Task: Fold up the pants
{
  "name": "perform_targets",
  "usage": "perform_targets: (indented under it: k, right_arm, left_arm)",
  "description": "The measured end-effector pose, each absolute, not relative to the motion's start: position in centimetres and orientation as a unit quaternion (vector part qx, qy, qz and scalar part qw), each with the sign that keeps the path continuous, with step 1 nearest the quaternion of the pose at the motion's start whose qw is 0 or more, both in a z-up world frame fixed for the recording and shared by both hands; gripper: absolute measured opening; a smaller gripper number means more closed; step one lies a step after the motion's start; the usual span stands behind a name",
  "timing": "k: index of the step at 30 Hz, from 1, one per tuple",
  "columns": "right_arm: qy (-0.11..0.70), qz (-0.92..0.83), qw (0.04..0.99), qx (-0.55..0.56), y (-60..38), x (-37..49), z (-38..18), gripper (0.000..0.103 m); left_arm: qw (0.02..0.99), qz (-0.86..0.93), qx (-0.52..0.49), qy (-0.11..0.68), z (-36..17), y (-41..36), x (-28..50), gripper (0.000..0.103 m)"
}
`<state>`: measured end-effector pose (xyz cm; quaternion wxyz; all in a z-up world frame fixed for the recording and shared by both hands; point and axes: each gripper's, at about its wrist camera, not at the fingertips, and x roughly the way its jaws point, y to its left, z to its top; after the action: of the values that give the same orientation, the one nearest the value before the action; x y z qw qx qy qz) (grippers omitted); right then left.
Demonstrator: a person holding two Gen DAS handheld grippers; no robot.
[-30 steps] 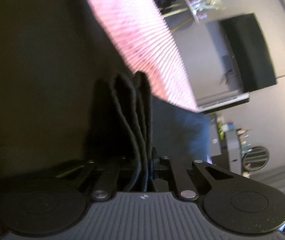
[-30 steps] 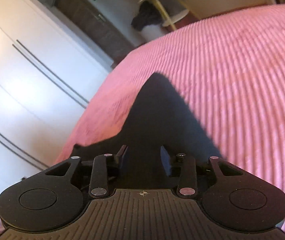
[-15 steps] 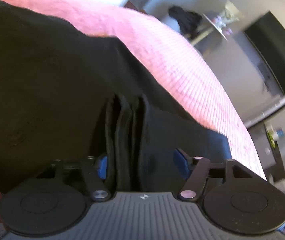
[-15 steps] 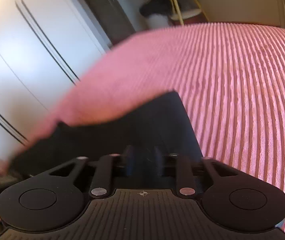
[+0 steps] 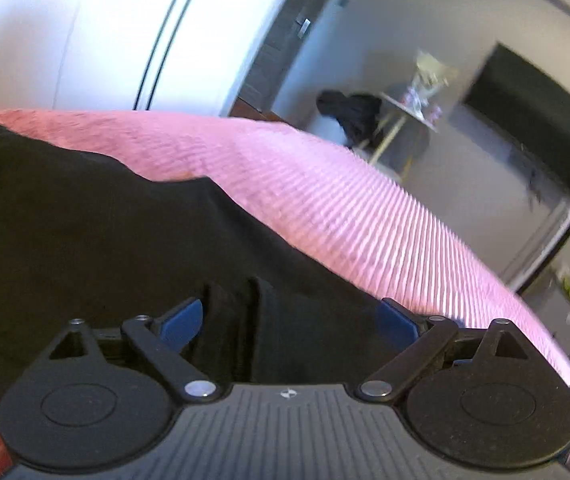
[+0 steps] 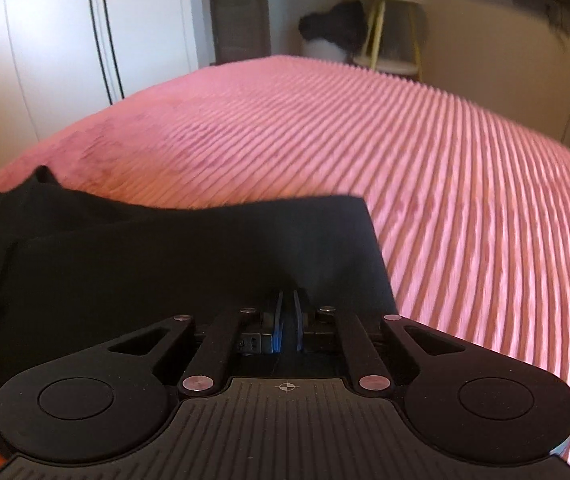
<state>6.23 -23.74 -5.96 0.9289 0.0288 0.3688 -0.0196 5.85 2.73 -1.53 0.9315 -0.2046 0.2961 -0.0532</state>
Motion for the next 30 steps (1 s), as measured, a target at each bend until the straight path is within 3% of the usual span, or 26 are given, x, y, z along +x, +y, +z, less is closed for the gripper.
perform_targets:
  k: [8, 15, 18, 23, 30]
  right_arm:
    - [0.323, -0.029, 0.946, -0.004, -23.9, 7.6, -7.9, 0.011]
    - [0.324, -0.029, 0.946, 0.000, -24.1, 7.1, -7.7, 0.014]
    - [0.337, -0.034, 0.941, -0.010, -24.0, 6.5, -7.2, 0.023]
    - [0.356, -0.047, 0.933, -0.014, -23.8, 5.6, -6.6, 0.050]
    - [0.363, -0.058, 0.930, -0.025, -23.7, 5.3, -6.4, 0.057]
  left_arm:
    - [0.915, -0.060, -0.163, 0.365, -5.5, 1.3, 9.5, 0.099]
    - [0.930, -0.061, -0.029, 0.361, -6.4, -1.4, 9.5, 0.099]
    - [0.928, -0.063, -0.045, 0.364, -6.3, -1.1, 9.2, 0.099]
    - [0.929, -0.057, -0.033, 0.365, -6.2, -1.9, 10.0, 0.099]
    - [0.928, -0.050, -0.037, 0.367, -5.9, -1.4, 9.9, 0.099]
